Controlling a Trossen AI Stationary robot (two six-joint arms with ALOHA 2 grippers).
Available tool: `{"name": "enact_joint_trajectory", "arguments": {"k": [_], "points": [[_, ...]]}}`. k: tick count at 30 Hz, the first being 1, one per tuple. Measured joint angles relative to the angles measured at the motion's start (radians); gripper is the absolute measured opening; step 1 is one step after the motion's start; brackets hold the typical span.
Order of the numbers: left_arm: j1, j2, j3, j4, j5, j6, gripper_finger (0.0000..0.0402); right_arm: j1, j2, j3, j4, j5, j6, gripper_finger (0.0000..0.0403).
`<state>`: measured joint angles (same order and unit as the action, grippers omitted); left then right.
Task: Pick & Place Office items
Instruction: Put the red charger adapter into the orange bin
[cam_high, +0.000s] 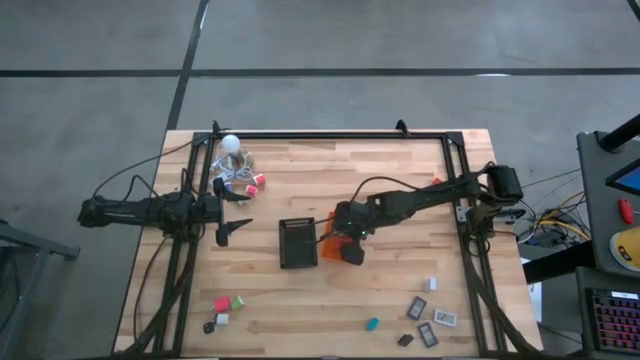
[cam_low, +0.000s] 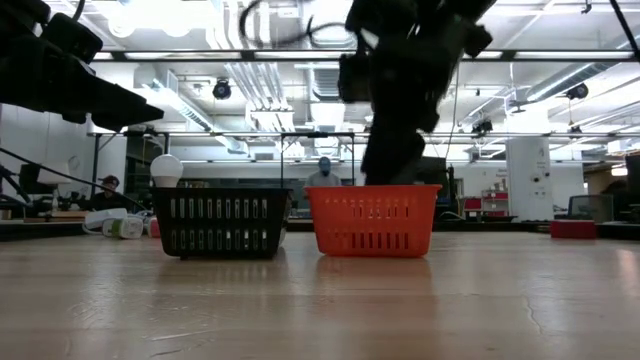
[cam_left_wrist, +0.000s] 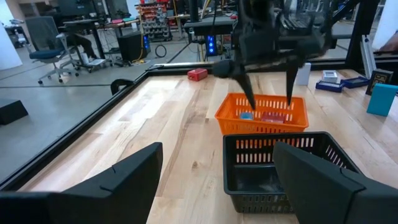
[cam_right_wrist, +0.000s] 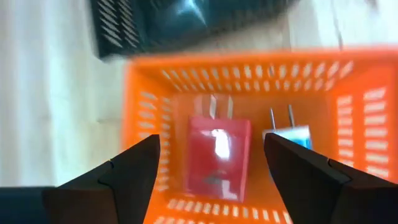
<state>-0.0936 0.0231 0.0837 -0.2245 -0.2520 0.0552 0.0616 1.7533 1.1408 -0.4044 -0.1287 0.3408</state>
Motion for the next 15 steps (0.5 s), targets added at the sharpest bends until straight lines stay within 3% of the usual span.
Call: {"name": "enact_joint_trajectory", "arguments": {"k": [10, 15], "points": [[0.0, 0.0, 0.0, 0.0, 0.0, 0.0, 0.031, 0.0, -0.178, 0.0, -0.011, 0.156, -0.009, 0.0281], [0.0, 0.0, 0.0, 0.0, 0.0, 0.0, 0.031, 0.0, -0.289, 0.0, -0.06, 0.185, -0.012, 0.0275]]}}
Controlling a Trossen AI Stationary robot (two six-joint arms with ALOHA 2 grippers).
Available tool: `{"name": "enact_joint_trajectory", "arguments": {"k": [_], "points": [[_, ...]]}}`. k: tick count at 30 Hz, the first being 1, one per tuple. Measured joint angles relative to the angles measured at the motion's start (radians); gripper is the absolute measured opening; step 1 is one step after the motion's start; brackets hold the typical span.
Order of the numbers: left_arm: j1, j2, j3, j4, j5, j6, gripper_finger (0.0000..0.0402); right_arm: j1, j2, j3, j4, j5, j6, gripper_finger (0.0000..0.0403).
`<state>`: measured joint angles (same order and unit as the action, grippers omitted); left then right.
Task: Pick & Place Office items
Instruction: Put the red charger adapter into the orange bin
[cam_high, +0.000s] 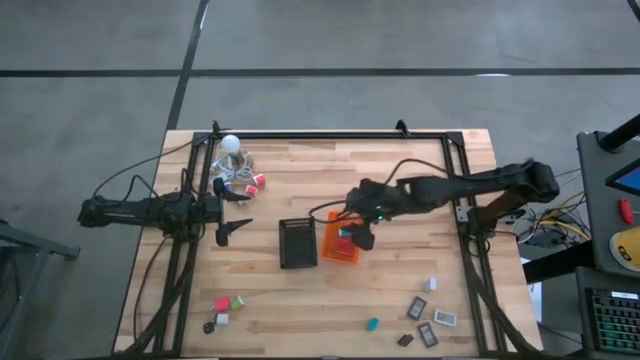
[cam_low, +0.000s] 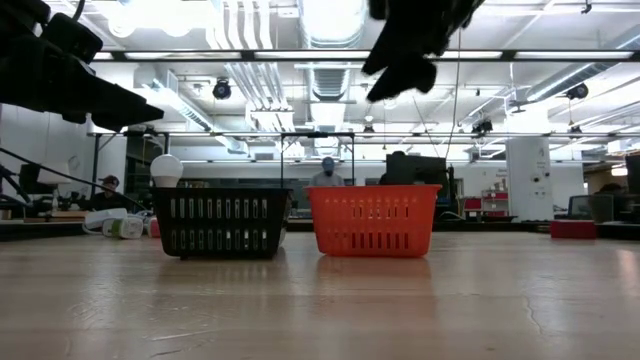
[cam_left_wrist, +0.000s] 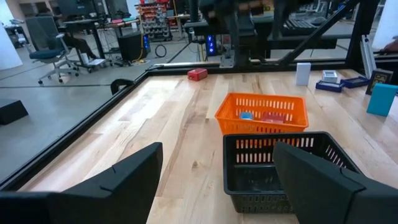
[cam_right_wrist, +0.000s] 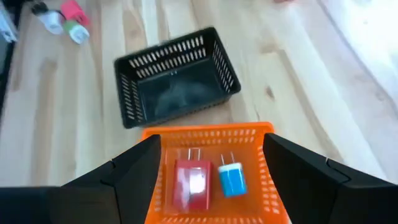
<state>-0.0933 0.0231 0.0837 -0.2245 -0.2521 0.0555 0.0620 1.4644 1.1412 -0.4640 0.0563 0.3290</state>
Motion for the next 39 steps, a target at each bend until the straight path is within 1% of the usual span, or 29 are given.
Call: {"name": "enact_joint_trajectory", "arguments": {"k": [4, 10, 13, 18, 20, 22, 25, 32, 35, 39], "points": [[0.0, 0.0, 0.0, 0.0, 0.0, 0.0, 0.031, 0.001, -0.08, 0.0, -0.098, 0.014, 0.0, 0.0271], [0.0, 0.0, 0.0, 0.0, 0.0, 0.0, 0.031, 0.001, -0.182, 0.0, -0.278, 0.164, 0.003, 0.027], [0.0, 0.0, 0.0, 0.0, 0.0, 0.0, 0.031, 0.001, -0.21, 0.0, -0.377, 0.199, 0.026, 0.0271], [0.0, 0.0, 0.0, 0.0, 0.0, 0.0, 0.031, 0.001, -0.241, 0.0, -0.539, 0.318, 0.178, 0.0266], [0.0, 0.0, 0.0, 0.0, 0.0, 0.0, 0.031, 0.0, -0.243, 0.0, -0.597, 0.346, 0.255, 0.0263], [0.0, 0.0, 0.0, 0.0, 0.0, 0.0, 0.031, 0.0, -0.244, 0.0, -0.63, 0.348, 0.288, 0.0261], [0.0, 0.0, 0.0, 0.0, 0.0, 0.0, 0.031, 0.0, -0.245, 0.0, -0.663, 0.348, 0.27, 0.0258], [0.0, 0.0, 0.0, 0.0, 0.0, 0.0, 0.031, -0.004, -0.244, -0.032, -0.657, 0.39, 0.267, 0.0267], [0.0, 0.0, 0.0, 0.0, 0.0, 0.0, 0.031, -0.02, -0.244, -0.05, -0.658, 0.391, 0.3, 0.027], [0.0, 0.0, 0.0, 0.0, 0.0, 0.0, 0.031, -0.052, -0.244, -0.075, -0.658, 0.388, 0.306, 0.0267]]}}
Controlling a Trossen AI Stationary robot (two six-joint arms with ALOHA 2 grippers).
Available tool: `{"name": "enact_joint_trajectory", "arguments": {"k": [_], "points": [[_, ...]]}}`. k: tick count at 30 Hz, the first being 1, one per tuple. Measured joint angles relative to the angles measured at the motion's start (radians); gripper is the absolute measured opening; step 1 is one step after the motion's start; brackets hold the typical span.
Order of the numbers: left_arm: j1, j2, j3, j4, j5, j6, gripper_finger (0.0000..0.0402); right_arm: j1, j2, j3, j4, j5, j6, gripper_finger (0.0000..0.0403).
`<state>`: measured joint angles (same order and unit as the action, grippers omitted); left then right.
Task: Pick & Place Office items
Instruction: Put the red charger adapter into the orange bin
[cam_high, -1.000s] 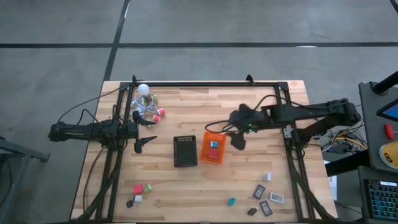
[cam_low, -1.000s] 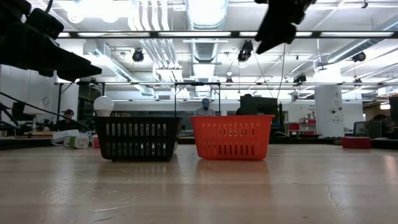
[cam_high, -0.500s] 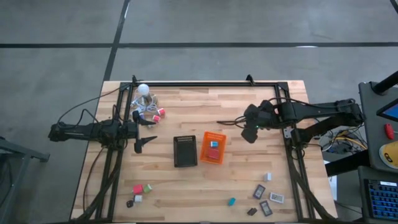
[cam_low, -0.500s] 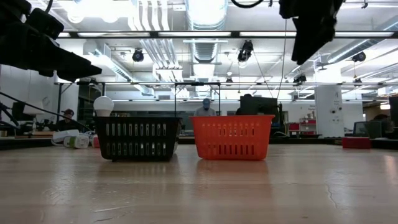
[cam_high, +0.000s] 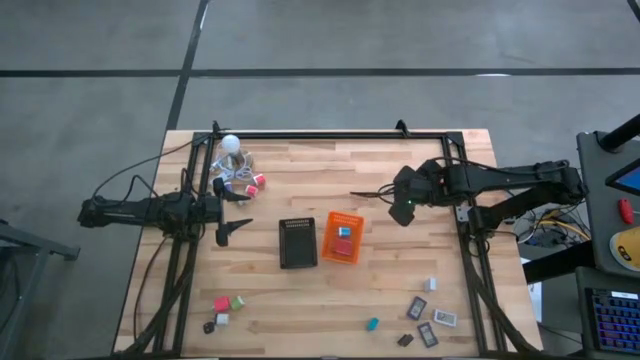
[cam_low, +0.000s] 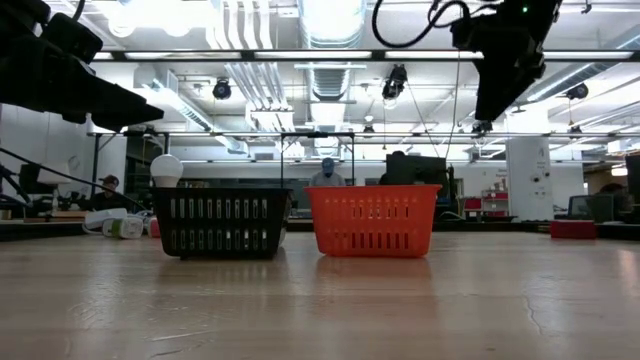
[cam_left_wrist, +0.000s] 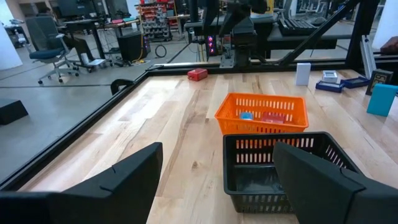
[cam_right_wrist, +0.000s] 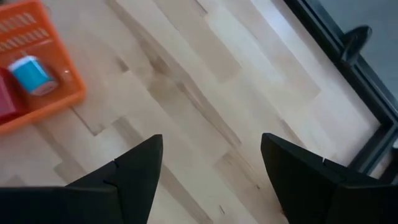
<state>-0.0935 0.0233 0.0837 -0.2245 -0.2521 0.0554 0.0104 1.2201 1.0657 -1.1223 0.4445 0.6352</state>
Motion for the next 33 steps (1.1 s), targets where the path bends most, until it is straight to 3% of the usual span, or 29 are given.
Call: {"name": "enact_joint_trajectory", "arguments": {"k": [16, 26, 33], "points": [[0.0, 0.0, 0.0, 0.0, 0.0, 0.0, 0.031, -0.224, -0.002, -0.063, -0.018, -0.108, -0.011, 0.0265], [0.0, 0.0, 0.0, 0.0, 0.0, 0.0, 0.031, -0.326, -0.003, -0.07, -0.08, -0.118, -0.078, 0.0265], [0.0, 0.0, 0.0, 0.0, 0.0, 0.0, 0.031, -0.445, -0.006, -0.11, -0.055, -0.233, -0.169, 0.0265]]}}
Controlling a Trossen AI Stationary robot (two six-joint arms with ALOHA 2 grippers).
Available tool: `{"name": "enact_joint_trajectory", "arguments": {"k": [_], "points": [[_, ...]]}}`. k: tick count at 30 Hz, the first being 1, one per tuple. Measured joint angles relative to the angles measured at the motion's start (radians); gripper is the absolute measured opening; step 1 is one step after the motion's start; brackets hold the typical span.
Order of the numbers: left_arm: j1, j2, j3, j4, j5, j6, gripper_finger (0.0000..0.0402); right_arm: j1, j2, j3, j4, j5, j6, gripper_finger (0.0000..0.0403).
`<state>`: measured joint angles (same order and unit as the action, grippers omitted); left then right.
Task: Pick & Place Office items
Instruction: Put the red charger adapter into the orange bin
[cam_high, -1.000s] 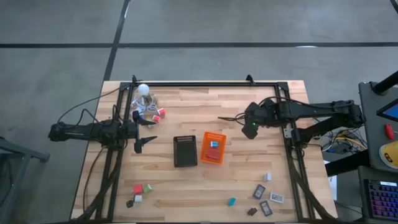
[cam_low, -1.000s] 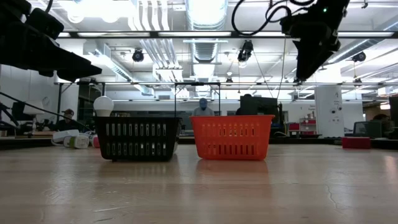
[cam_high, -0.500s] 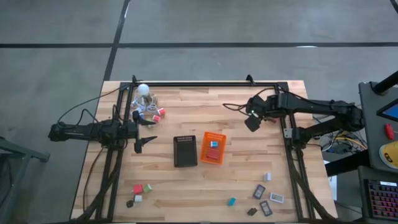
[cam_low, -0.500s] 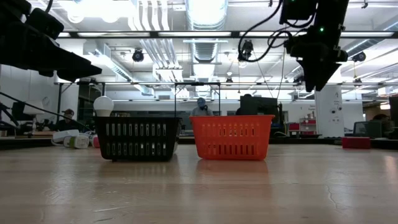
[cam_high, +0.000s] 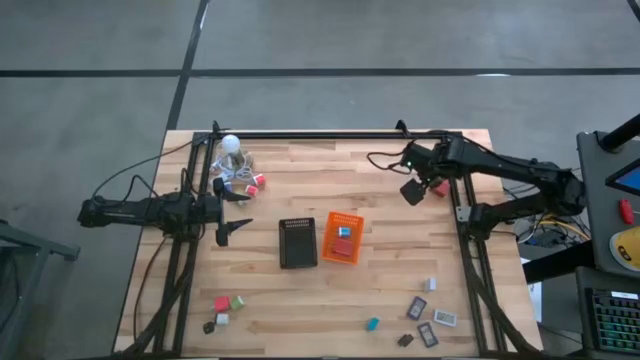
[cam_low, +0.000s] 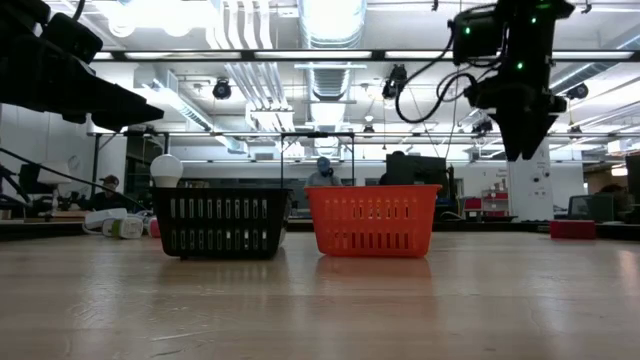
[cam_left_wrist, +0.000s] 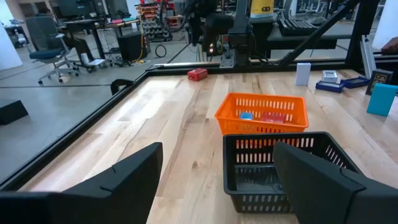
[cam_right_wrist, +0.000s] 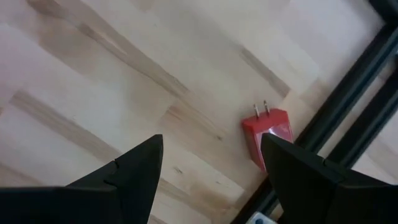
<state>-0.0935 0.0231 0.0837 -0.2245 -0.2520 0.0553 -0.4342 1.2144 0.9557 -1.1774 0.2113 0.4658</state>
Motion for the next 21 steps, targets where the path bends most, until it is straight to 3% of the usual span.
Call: {"name": "enact_joint_trajectory", "arguments": {"k": [6, 21], "points": [[0.0, 0.0, 0.0, 0.0, 0.0, 0.0, 0.031, -0.117, -0.003, -0.054, 0.085, -0.095, -0.124, 0.0265], [0.0, 0.0, 0.0, 0.0, 0.0, 0.0, 0.031, -0.339, -0.034, -0.144, 0.087, -0.141, -0.274, 0.0265]]}}
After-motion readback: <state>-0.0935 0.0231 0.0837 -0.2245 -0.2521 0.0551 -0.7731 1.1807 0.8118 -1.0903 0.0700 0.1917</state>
